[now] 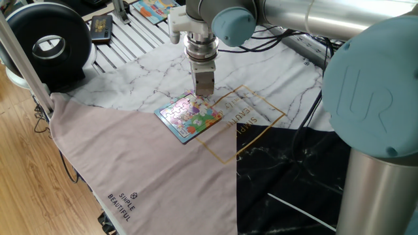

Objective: Assemble one piece of a puzzle

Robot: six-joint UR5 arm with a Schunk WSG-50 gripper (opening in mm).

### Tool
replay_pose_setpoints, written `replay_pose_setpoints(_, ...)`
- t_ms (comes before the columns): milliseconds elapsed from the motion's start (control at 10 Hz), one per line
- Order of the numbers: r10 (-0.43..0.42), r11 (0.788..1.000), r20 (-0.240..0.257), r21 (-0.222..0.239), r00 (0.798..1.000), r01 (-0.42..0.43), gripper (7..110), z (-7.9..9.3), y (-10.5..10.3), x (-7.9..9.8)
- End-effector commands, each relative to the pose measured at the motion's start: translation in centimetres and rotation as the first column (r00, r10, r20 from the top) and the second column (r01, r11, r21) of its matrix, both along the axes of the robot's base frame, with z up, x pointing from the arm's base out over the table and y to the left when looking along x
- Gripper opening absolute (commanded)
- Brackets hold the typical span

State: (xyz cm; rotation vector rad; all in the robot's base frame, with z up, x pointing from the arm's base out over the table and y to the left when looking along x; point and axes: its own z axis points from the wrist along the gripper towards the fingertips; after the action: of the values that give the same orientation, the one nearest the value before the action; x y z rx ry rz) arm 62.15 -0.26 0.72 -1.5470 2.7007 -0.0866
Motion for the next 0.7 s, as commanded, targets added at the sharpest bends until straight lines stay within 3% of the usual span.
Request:
replay_pose_setpoints(0, 0.025, 1.000, -0.015, -0.012, 1.000, -0.025, 7, 0.10, -0.42, -0.30)
replay_pose_setpoints(400, 0.061, 0.997, -0.045, -0.047, 0.997, -0.063, 7, 0.14, -1.31, -0.96)
replay_pose_setpoints(600, 0.069, 0.997, -0.025, -0.035, 0.997, -0.070, 7, 0.12, -0.97, -0.46)
